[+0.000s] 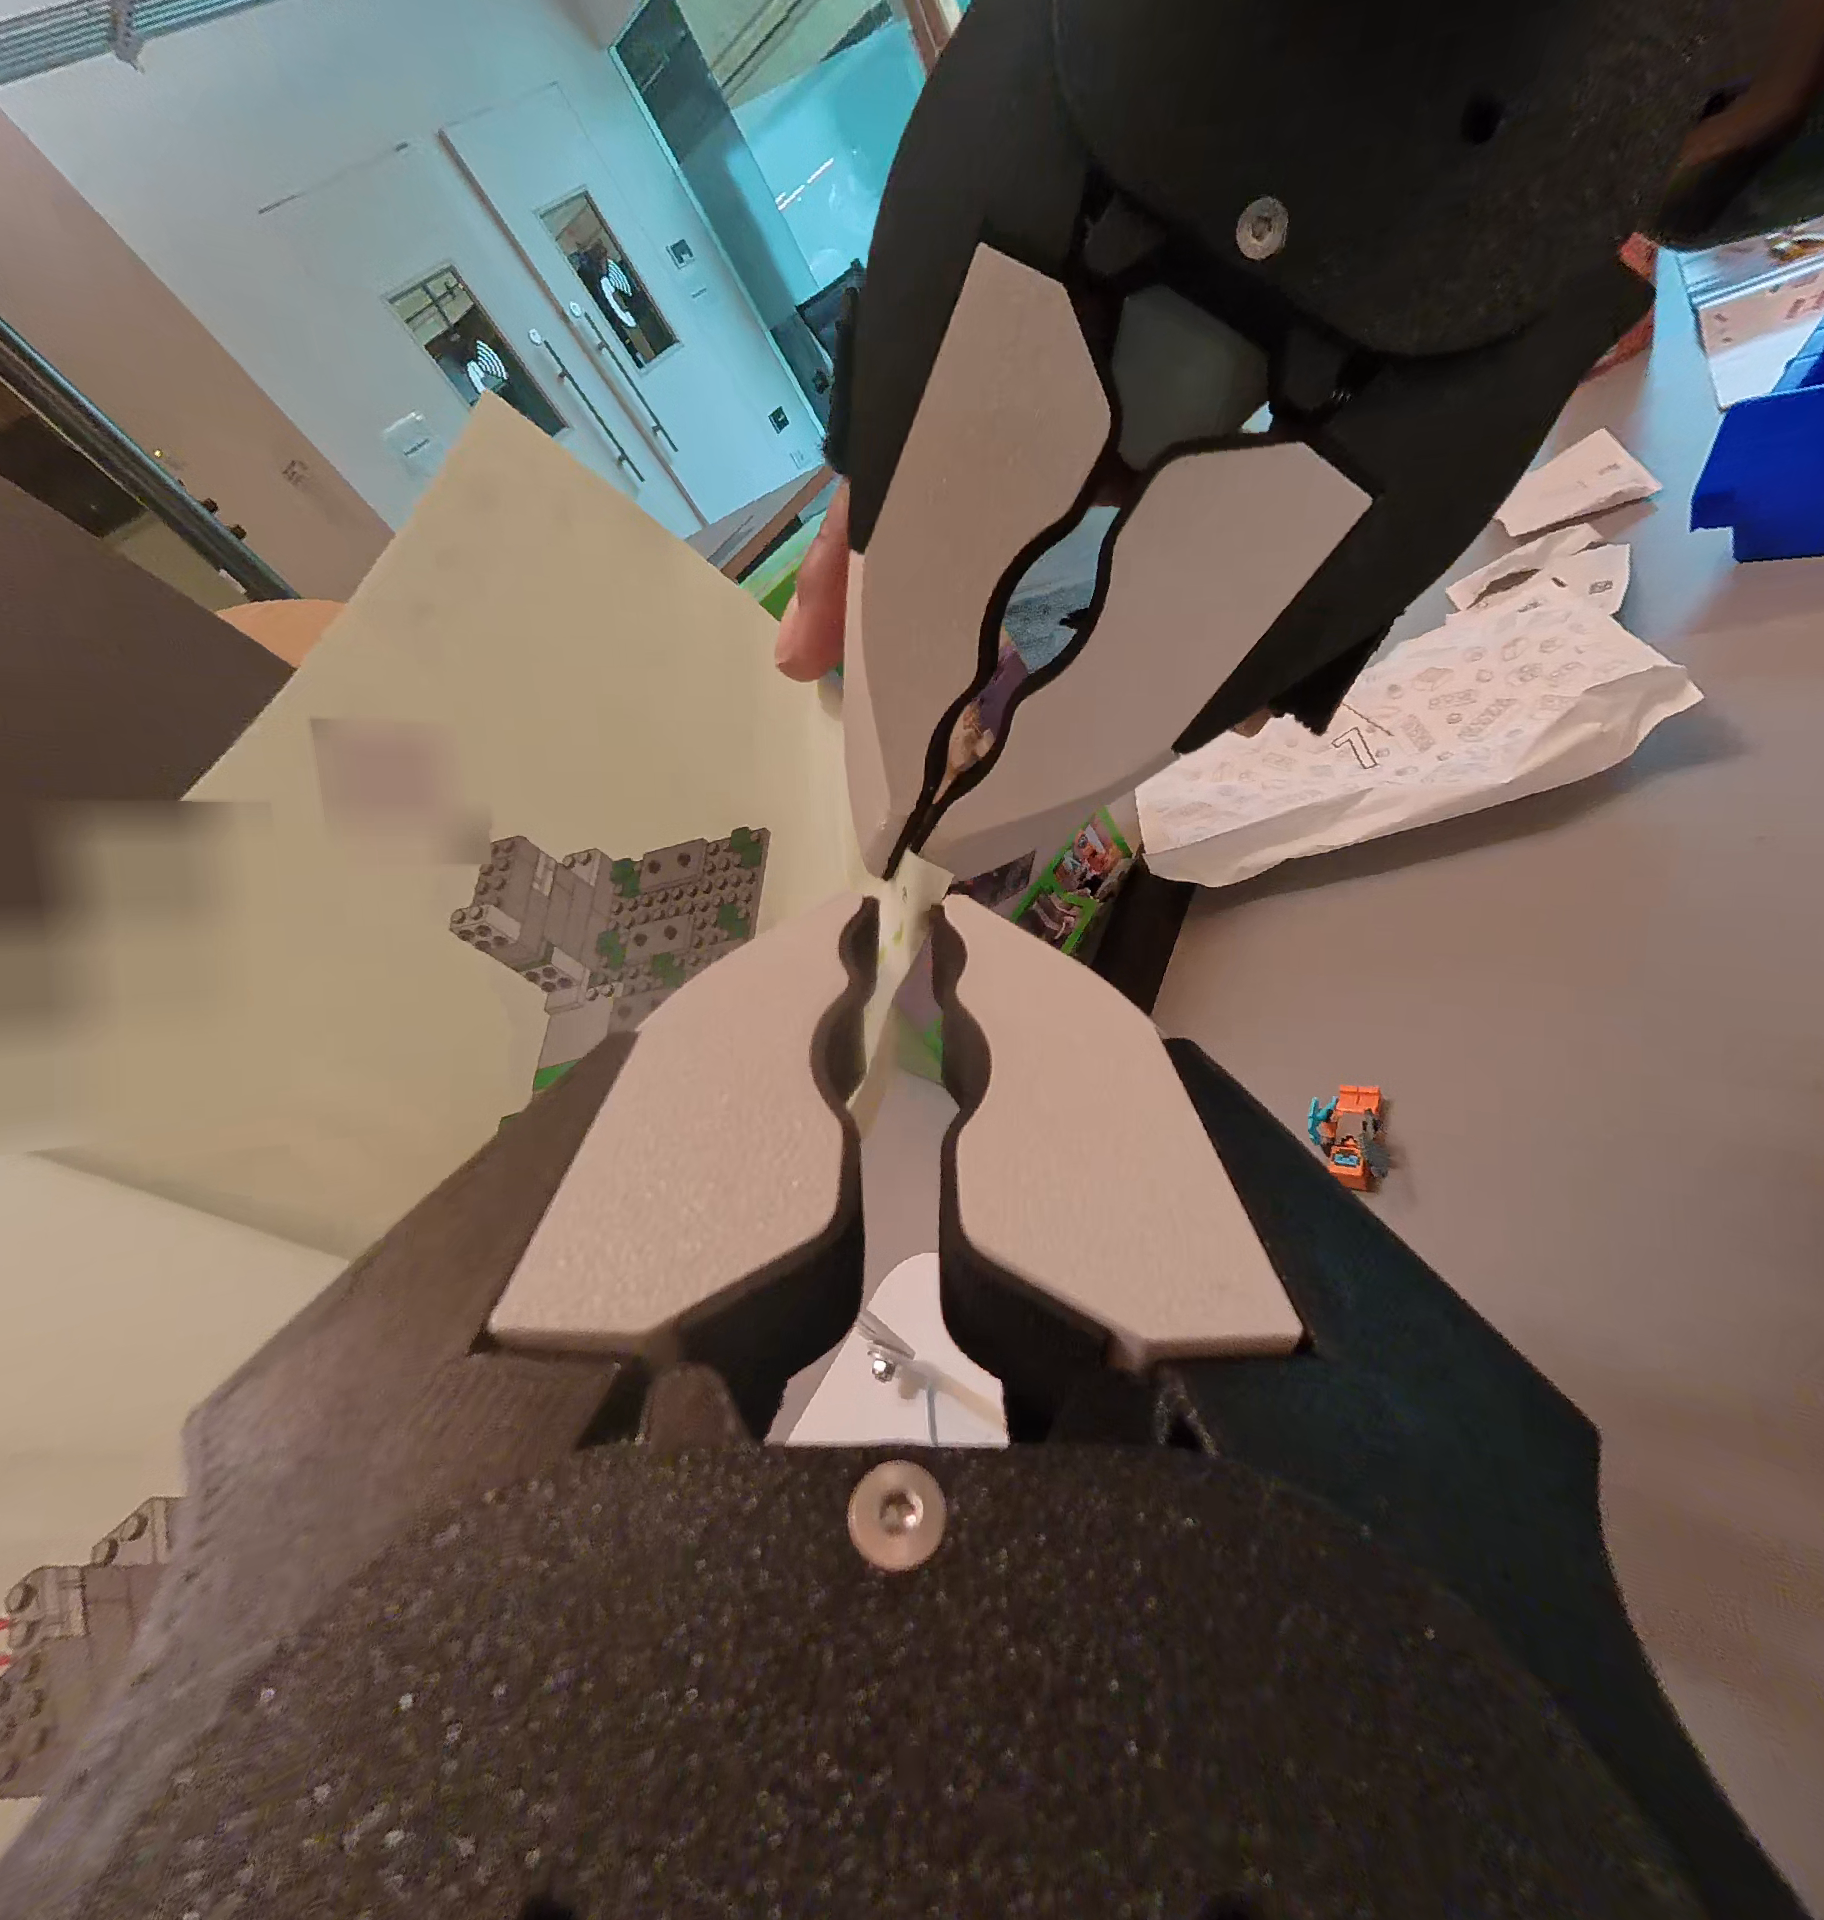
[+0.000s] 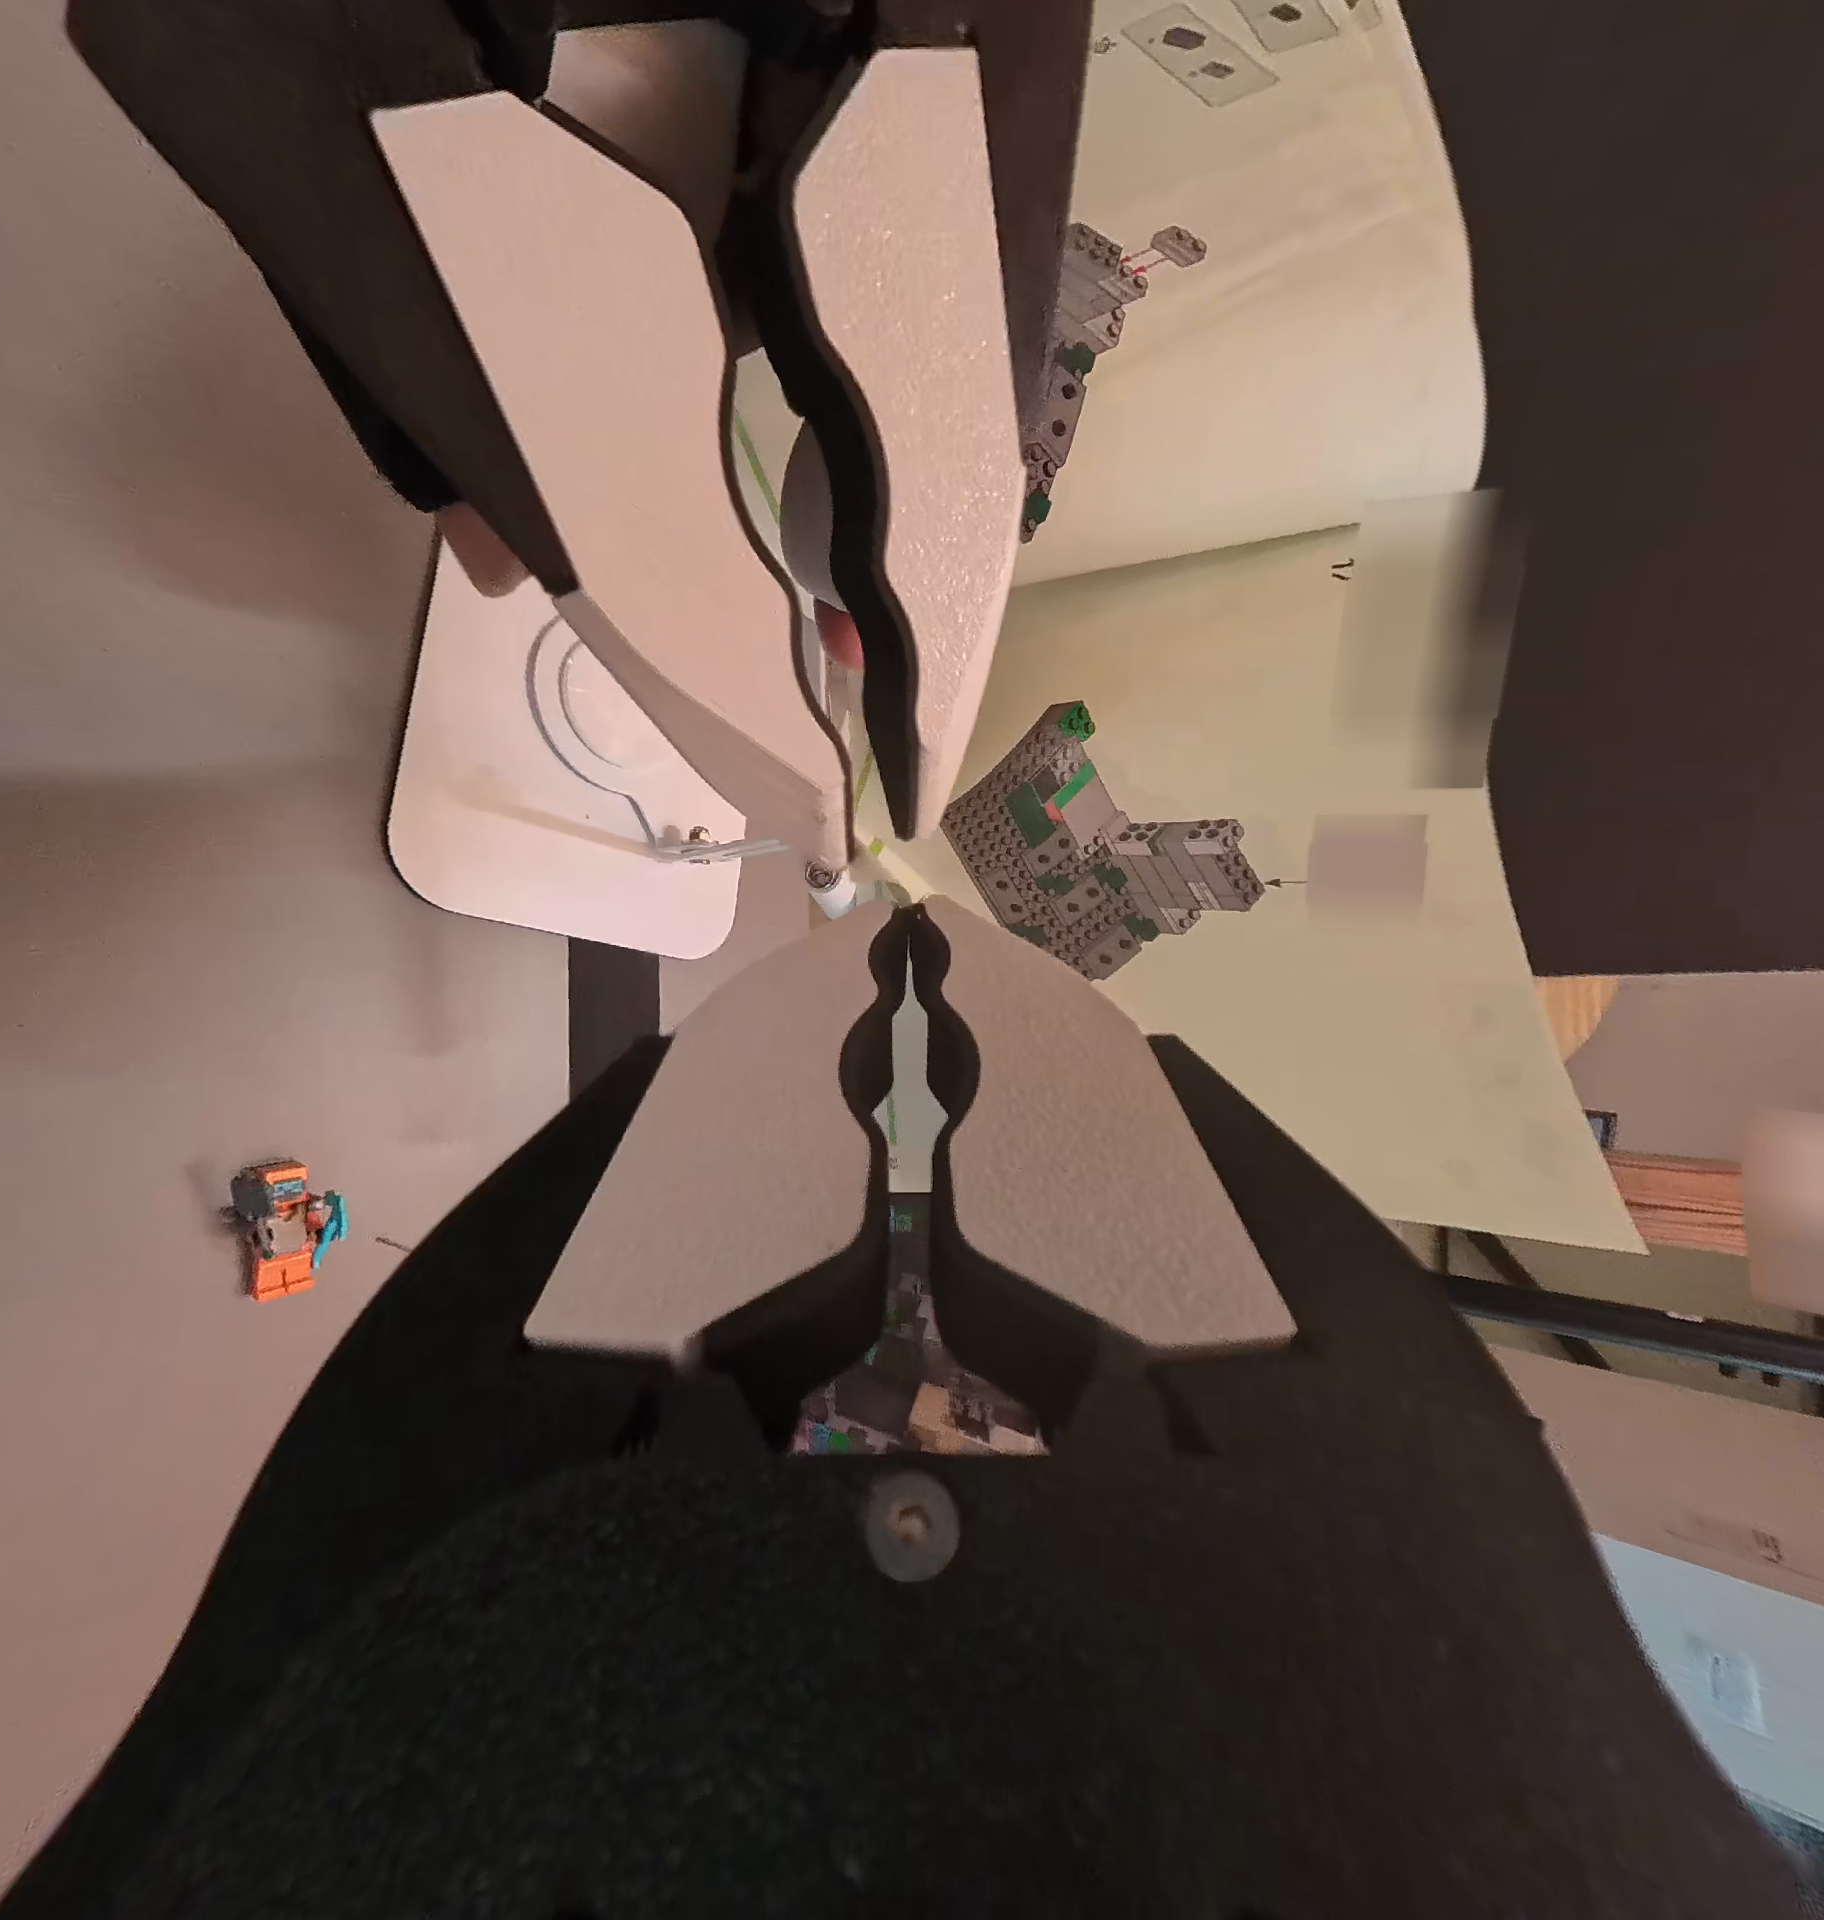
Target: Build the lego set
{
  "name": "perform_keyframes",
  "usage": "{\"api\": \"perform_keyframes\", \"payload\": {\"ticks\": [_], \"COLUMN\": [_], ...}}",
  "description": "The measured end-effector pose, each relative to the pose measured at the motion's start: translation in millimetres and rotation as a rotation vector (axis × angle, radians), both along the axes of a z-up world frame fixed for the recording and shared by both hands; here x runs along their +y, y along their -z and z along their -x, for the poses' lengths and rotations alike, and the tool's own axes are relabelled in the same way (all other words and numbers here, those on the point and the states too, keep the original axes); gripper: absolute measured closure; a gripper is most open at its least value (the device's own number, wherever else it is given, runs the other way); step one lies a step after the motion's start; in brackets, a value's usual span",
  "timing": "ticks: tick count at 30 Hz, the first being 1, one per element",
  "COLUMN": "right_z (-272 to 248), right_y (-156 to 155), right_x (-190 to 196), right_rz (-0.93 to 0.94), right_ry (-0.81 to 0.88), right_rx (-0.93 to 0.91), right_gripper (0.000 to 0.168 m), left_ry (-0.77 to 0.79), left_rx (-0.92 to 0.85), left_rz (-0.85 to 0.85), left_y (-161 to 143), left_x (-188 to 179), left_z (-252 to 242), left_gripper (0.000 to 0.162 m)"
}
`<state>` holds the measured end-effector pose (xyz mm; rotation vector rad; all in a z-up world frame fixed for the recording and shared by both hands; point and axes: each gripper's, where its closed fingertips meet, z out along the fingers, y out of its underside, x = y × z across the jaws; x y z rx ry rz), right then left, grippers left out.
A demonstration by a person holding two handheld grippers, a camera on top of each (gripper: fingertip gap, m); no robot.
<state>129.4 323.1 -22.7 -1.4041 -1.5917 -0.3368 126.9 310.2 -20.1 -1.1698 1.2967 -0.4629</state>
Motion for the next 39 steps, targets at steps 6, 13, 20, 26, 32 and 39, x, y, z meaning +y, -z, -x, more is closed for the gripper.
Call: {"api": "perform_keyframes", "payload": {"ticks": [6,13,20,26,32,39], "right_z": [3,3,8,9,5,-7], "right_y": [-1,1,5,4,2,0], "right_x": [0,-1,-1,0,0,0], "right_rz": [-0.023,-0.032,-0.041,-0.040,-0.047,-0.060], "right_ry": [-0.011,-0.024,-0.041,-0.037,-0.012,0.015], "right_rx": [-0.022,-0.032,-0.046,-0.041,-0.030,-0.009], "right_gripper": [0.167,0.166,0.165,0.164,0.155,0.155], "left_ry": [-0.002,0.022,0.033,0.020,-0.019,-0.021], "left_rx": [0.008,-0.018,-0.009,-0.003,0.008,0.024], "left_rz": [-0.005,0.042,0.056,0.042,0.044,0.090], "left_y": [1,-3,1,1,1,4], "left_x": [0,3,2,3,6,7], "left_z": [0,6,6,4,5,5], "left_gripper": [0.153,0.155,0.156,0.162,0.162,0.162]}}
